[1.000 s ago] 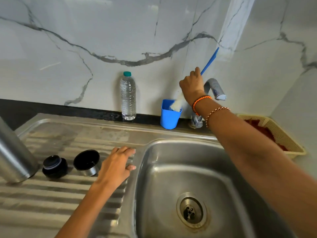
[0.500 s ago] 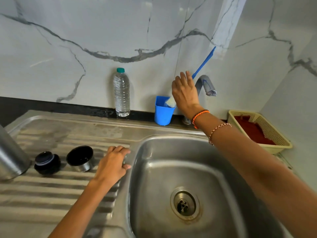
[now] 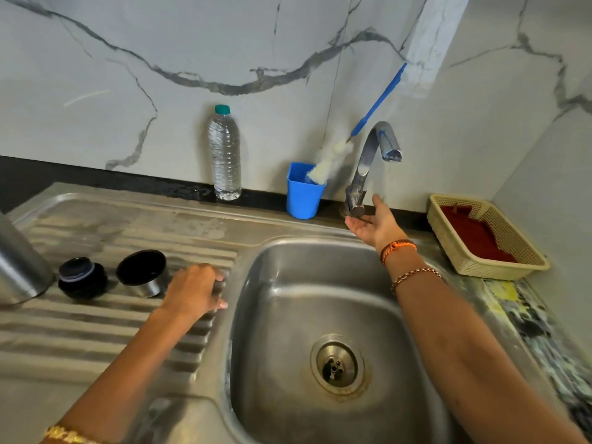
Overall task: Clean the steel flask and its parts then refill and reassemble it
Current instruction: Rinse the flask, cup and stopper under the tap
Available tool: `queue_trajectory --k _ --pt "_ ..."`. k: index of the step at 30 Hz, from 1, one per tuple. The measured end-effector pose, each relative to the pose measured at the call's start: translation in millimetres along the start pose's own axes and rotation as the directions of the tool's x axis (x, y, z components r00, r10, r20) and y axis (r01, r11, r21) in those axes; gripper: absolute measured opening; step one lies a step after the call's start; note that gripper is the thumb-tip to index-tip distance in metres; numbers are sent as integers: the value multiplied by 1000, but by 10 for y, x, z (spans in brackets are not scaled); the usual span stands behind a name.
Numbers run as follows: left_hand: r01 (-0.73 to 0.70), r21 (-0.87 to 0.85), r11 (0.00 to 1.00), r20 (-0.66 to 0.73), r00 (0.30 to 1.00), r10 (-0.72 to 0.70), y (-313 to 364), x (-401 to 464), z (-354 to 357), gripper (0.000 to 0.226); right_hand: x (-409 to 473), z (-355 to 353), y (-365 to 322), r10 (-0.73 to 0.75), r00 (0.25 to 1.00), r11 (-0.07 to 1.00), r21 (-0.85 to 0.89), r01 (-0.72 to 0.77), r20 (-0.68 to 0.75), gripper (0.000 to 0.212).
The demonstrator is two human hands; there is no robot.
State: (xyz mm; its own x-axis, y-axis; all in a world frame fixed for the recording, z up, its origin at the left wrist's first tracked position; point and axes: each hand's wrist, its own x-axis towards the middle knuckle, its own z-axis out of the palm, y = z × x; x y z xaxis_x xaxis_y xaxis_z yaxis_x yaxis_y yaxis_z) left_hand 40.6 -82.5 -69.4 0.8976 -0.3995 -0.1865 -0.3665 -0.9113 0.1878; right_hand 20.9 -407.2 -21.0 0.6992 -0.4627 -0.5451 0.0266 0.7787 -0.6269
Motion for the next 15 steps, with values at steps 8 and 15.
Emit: queue_trajectory --k 8,15 --pt "47 17 999 33 998 -47 -66 69 28 61 233 83 144 67 996 986 150 -75 57 51" --pt "54 53 997 20 998 -55 73 236 -116 56 341 154 6 -13 999 989 149 5 50 14"
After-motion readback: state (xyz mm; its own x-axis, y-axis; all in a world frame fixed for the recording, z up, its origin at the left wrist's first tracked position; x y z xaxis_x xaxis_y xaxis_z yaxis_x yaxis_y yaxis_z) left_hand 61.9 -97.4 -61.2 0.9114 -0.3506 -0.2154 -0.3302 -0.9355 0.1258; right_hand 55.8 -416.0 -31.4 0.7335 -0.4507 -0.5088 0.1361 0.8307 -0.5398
